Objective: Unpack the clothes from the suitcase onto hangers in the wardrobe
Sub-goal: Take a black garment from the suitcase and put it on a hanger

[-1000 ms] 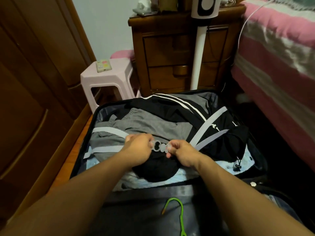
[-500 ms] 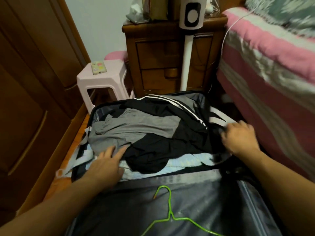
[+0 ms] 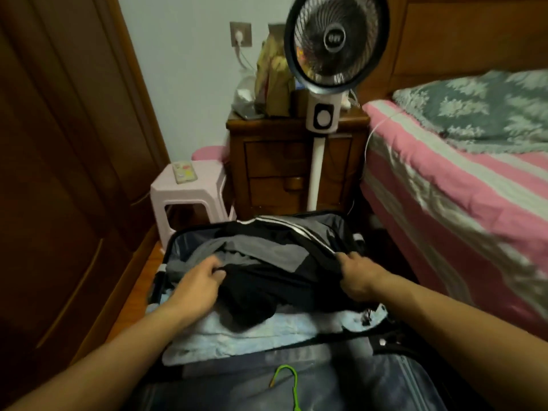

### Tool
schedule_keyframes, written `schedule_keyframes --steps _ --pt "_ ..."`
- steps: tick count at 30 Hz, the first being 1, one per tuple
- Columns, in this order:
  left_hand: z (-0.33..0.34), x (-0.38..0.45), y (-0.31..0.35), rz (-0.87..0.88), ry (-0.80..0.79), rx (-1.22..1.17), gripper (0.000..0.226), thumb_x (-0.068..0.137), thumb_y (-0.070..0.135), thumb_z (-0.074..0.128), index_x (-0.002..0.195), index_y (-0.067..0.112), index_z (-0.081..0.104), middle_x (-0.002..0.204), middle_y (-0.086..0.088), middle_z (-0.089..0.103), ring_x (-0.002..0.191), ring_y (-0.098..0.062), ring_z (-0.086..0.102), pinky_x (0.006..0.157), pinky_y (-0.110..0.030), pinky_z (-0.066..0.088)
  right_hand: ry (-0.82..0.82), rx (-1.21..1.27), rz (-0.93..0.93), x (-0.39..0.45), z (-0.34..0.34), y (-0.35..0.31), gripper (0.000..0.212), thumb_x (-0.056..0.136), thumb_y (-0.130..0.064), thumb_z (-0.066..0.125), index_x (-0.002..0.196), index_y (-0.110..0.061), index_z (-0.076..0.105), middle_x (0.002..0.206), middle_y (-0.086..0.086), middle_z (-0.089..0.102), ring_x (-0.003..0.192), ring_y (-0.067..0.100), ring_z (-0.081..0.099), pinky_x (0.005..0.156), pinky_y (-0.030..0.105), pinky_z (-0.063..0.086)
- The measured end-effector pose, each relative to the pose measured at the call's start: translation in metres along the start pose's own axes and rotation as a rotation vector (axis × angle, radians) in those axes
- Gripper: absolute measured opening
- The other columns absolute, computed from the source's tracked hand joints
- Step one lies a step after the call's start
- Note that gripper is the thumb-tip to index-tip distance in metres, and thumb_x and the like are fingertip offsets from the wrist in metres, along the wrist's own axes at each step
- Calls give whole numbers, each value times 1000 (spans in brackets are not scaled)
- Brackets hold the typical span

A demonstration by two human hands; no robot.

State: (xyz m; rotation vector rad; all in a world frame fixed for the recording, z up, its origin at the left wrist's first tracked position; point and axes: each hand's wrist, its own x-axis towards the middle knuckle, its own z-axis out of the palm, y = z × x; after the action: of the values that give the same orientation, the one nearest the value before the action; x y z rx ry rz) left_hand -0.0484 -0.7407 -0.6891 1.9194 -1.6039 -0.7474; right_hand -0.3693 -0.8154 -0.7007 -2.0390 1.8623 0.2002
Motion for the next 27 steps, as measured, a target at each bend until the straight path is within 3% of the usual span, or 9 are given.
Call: schedule_keyframes --steps 3,6,8,13,16,17,20,24,27 --pt "-59 -50 25 71 -387 -201 9 100 31 59 99 28 68 101 0 70 97 -15 67 99 -42 51 13 41 -100 -27 -36 -47 70 95 -19 51 156 -18 19 152 18 31 136 42 41 112 45 36" --pt "-90 -89 26 20 -786 -34 15 101 36 57 110 30 67 104 9 64 91 6 61 84 -11 47 -55 55 -143 -56 -33 -72 66 93 -15 54 153 -22 29 149 15 37 137 38 40 114 42 34" --pt "-90 -98 8 -110 -884 17 28 101 41 56 127 32 61 119 19 61 101 14 57 83 -2 43 -126 41 -135 -76 -18 -77 60 92 -17 56 148 -27 38 144 14 44 132 36 46 110 41 39" --pt "-15 -61 -129 -297 -529 252 61 98 56 46 149 23 38 149 -9 48 128 -28 53 109 -37 42 -234 -48 -74 -112 31 -67 59 97 -24 51 153 -21 31 148 15 39 137 35 42 111 37 36" --pt "68 -24 -255 -265 -593 303 100 74 92 47 155 47 9 161 3 31 139 -27 44 117 -45 36 -296 -115 16 -123 63 -62 62 96 -32 51 153 -19 27 152 16 35 139 37 40 113 42 36" --pt "85 -24 -262 -309 -546 192 109 67 96 51 156 45 15 159 3 36 136 -26 47 114 -44 40 -285 -109 21 -123 69 -63 62 96 -33 51 152 -20 28 151 16 36 138 37 41 112 44 37" --pt "59 -65 -170 -325 -368 -2 82 85 62 66 152 26 34 148 -3 47 129 -33 51 108 -43 45 -227 14 30 -119 78 -75 68 96 -29 52 156 -19 21 150 18 37 138 36 40 112 40 36" --pt "31 -66 -108 -594 -12 -699 67 92 14 69 147 10 32 135 -10 54 117 -35 57 99 -47 52 -210 131 69 -132 82 -96 72 95 -27 57 156 -16 20 146 21 40 137 34 40 109 35 35" --pt "6 -70 -76 -597 -220 -748 42 68 13 68 109 4 67 103 -17 69 92 -32 67 79 -39 56 -162 253 77 -146 78 -107 72 94 -29 62 155 -17 25 141 16 47 133 28 44 109 29 36"
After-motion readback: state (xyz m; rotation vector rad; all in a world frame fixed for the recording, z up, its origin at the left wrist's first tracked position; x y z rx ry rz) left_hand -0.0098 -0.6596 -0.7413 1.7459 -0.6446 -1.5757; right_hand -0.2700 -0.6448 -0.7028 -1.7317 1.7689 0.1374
